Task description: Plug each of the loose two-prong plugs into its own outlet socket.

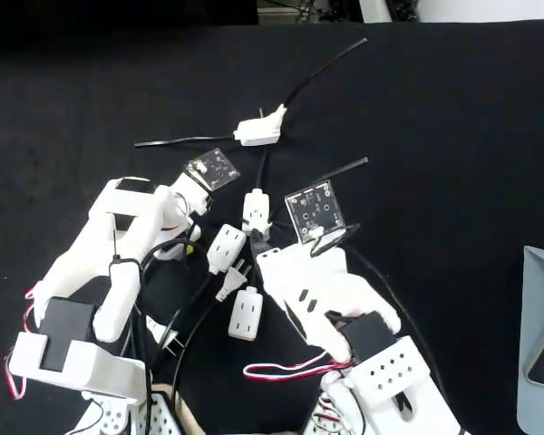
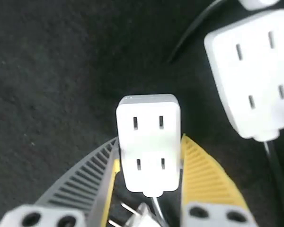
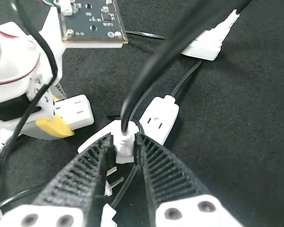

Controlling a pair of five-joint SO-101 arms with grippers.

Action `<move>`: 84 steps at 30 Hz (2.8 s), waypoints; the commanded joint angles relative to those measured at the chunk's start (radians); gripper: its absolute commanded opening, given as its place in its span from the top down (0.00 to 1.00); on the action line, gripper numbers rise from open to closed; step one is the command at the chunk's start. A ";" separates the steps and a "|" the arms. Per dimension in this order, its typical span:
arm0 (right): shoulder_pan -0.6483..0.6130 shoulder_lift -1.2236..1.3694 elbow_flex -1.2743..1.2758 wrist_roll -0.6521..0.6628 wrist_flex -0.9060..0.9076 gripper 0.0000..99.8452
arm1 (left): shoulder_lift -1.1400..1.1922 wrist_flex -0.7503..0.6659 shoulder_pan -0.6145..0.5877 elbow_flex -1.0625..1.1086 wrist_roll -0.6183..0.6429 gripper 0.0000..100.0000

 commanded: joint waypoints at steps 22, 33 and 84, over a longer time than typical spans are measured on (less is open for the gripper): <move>-0.120 0.140 -0.159 0.046 -0.091 0.99 | -0.654 -0.086 -0.363 0.377 0.661 0.74; -0.121 0.704 -0.374 0.091 -0.359 0.99 | -0.830 -0.262 -0.473 0.585 0.775 0.74; -0.170 1.234 -0.516 0.273 -0.586 0.99 | -0.838 -0.264 -0.473 0.602 0.773 0.74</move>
